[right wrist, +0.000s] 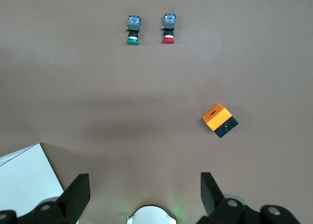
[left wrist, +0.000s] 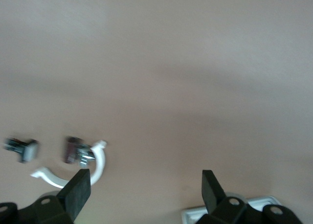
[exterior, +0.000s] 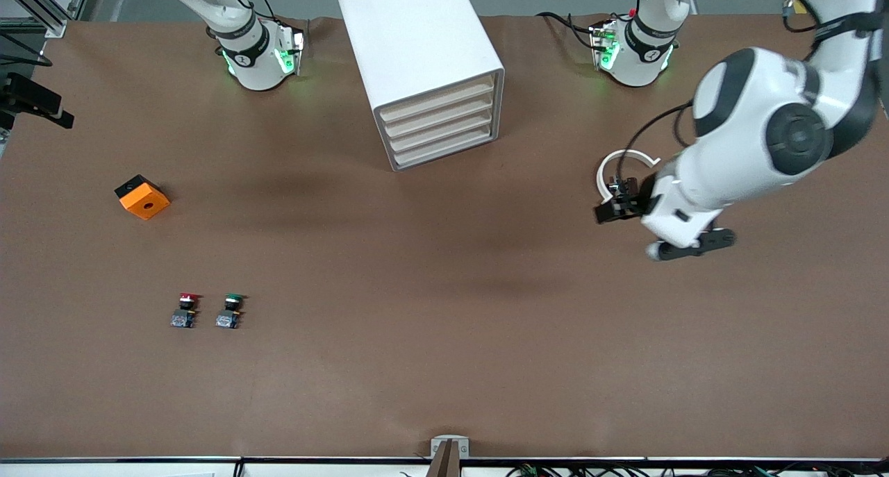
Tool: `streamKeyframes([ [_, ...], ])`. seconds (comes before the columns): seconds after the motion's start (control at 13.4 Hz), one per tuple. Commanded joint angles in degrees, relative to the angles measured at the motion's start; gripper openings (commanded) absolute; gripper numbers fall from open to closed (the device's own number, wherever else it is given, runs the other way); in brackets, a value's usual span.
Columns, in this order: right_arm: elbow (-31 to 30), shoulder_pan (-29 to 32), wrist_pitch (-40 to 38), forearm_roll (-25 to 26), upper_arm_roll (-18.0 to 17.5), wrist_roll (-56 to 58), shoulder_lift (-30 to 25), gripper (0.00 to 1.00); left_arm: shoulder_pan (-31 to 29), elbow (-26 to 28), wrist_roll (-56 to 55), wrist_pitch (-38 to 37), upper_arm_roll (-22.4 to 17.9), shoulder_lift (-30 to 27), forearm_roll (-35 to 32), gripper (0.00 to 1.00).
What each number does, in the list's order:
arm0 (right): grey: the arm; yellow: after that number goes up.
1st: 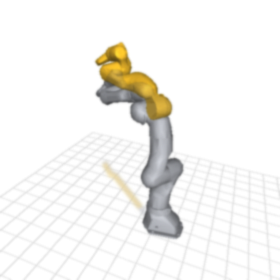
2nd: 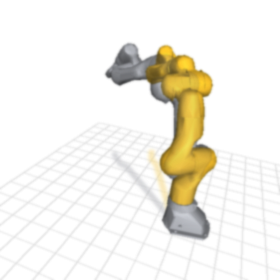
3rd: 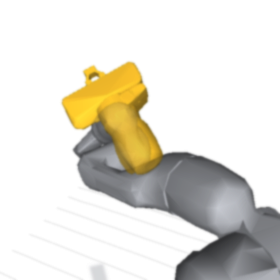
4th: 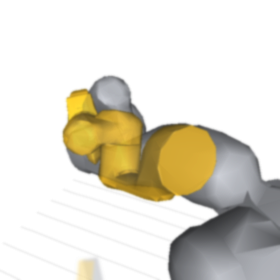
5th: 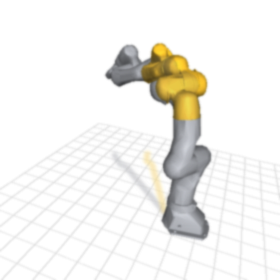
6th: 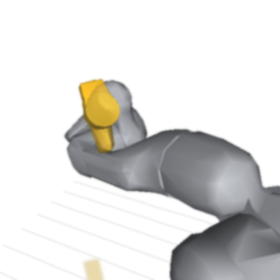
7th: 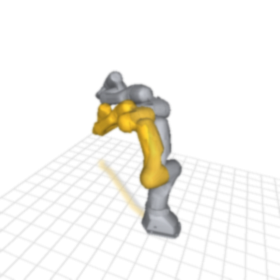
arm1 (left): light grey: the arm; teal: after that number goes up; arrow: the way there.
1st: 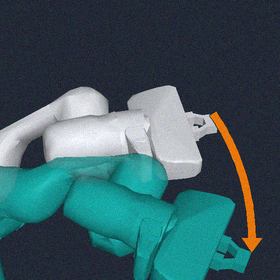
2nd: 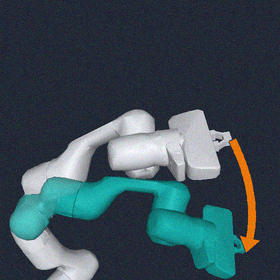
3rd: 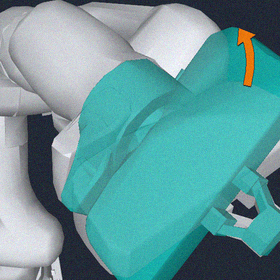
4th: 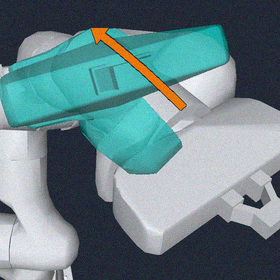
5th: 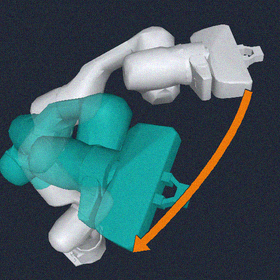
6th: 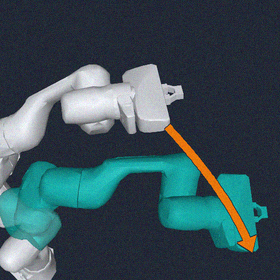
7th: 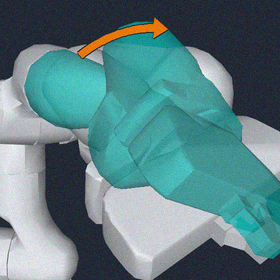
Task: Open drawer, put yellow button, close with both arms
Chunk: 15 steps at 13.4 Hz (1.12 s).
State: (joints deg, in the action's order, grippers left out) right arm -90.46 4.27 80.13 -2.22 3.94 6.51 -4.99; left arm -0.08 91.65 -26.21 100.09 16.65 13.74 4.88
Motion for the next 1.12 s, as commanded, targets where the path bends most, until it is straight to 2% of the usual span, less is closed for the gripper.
streamKeyframes([
  [0.0, -2.4, -0.5, 1.1, 0.7, 0.4, 0.4, -2.0, 1.00, -6.5, -0.8, 13.3, -1.7, 0.5, -2.1, -1.1, 1.00],
  [0.52, -2.4, -1.1, 1.3, 0.7, 1.3, 0.5, -2.6, 1.00, -12.8, -0.9, 28.5, -8.8, 0.3, -9.7, -3.5, 1.00],
  [0.74, -2.5, -1.4, 1.3, 0.6, 1.4, 0.5, -2.7, 1.00, -15.2, -0.8, 29.6, -10.0, 0.3, -13.0, -3.6, 1.00],
  [1.04, -4.2, -1.2, 1.9, 0.7, 1.3, 0.6, -4.1, 1.00, -15.2, -0.9, 29.7, -10.3, 0.4, -12.9, -4.7, 1.00],
])
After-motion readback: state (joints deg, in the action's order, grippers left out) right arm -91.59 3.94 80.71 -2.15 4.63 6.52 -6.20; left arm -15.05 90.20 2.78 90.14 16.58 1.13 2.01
